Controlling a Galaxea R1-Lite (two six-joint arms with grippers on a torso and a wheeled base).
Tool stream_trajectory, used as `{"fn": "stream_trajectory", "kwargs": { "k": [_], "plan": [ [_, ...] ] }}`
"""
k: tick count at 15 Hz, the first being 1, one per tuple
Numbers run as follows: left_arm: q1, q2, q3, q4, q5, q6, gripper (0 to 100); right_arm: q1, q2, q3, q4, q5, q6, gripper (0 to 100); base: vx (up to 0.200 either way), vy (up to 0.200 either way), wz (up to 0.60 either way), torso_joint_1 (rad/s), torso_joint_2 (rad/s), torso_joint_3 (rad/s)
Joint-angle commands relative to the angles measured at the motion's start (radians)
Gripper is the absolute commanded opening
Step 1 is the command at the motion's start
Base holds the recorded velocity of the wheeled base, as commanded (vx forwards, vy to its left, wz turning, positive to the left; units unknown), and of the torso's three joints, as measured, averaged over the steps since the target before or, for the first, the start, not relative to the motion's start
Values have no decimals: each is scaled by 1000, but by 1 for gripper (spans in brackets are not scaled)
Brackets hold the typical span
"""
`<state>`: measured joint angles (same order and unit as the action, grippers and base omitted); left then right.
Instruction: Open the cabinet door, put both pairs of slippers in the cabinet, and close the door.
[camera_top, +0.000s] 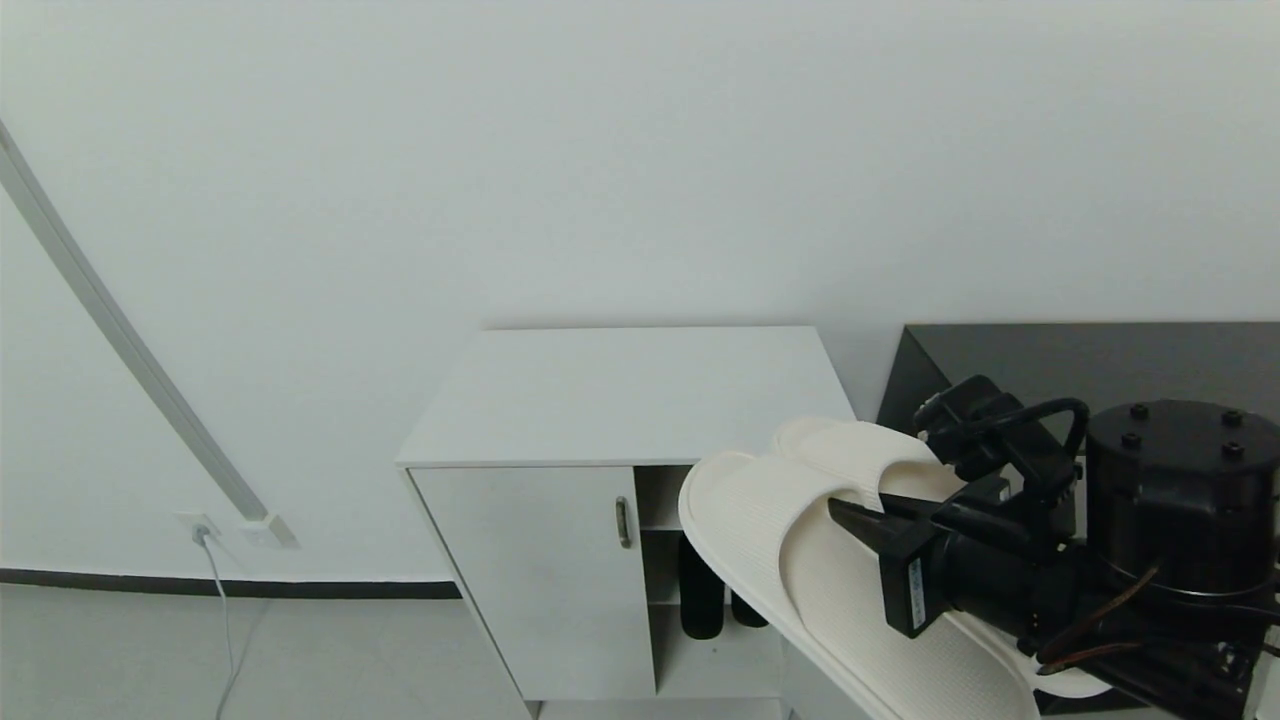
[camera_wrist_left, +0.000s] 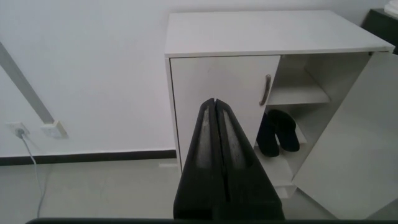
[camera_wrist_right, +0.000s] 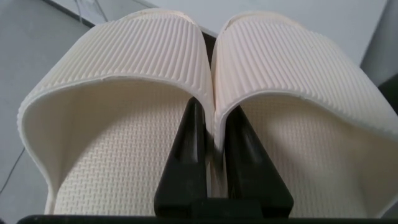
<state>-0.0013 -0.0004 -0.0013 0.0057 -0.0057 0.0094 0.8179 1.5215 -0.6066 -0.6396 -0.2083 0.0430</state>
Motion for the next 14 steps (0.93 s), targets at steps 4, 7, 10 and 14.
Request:
{"fn": "stream_trajectory", "kwargs": {
  "k": [4,7,10,14],
  "plan": [
    [0,0,0,0,0,0,0,0,3,2,0,0,0,0,0,0,0,-146,331,175],
    [0,0,1,0,0,0,0,0,5,5,0,0,-2,0,0,0,0,-157,349,183],
    [0,0,0,0,0,0,0,1,3,7,0,0,-2,0,0,0,0,-150,349,193],
    [0,0,0,0,0,0,0,1,5,7,0,0,-2,0,0,0,0,-160,375,209]
  ]
}}
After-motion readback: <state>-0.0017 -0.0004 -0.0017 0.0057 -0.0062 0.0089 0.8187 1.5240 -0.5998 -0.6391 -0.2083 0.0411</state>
